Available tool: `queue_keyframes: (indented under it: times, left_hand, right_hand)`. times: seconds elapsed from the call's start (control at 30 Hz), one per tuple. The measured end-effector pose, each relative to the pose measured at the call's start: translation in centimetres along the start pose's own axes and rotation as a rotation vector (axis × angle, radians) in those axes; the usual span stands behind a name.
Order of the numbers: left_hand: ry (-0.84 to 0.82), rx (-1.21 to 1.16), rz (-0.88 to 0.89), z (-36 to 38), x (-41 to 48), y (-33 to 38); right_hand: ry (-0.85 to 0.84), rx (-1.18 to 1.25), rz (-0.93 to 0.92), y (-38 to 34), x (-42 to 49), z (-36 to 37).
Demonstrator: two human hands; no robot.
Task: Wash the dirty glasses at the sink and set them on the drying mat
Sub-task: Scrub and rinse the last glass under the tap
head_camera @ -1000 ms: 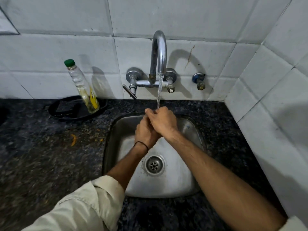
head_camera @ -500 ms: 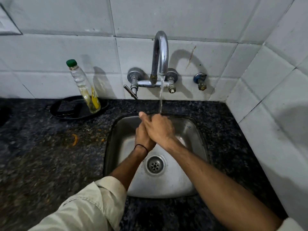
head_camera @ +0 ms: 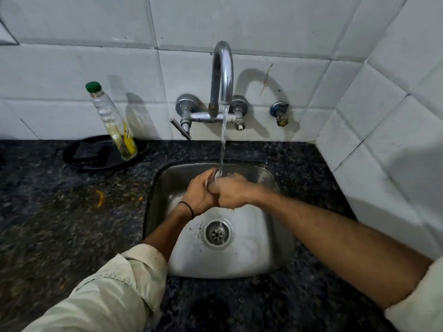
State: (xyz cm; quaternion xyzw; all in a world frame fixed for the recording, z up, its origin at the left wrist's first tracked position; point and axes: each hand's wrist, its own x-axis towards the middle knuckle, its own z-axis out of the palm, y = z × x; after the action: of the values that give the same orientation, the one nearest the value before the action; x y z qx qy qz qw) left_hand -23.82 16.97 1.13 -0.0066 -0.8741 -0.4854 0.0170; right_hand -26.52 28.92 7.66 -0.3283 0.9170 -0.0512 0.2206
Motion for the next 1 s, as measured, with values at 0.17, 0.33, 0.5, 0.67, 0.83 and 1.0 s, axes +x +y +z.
queue_keyframes:
  times: [0.17, 0.33, 0.5, 0.67, 0.83, 1.0]
  left_hand:
    - [0.076, -0.089, -0.019, -0.8, -0.8, 0.6]
    - [-0.037, -0.054, -0.079, -1.5, -0.9, 0.4]
    - [-0.051, 0.026, -0.069, -0.7, -0.6, 1.2]
    - [-0.073, 0.356, -0.117, -2.1, -0.4, 1.5]
    - [-0.268, 0.787, -0.029, -3.3, 0.7, 4.3]
    - [-0.331, 0.729, -0.010, -3.6, 1.0, 5.0]
  right_hand:
    - [0.418, 0.647, 0.139, -2.2, 0.2, 4.0]
    - [0.360, -0.298, -0.384, 4.3, -0.4, 2.9]
    - [0.091, 0.113, -0.117, 0.6, -0.4, 0.3]
    - [0.324, 1.253, 0.255, -1.3, -0.1, 2.5]
    - [0.625, 2.068, 0.846, -2.3, 2.0, 6.7]
    - [0.388, 2.499, 0.760, -3.5, 2.0, 9.4]
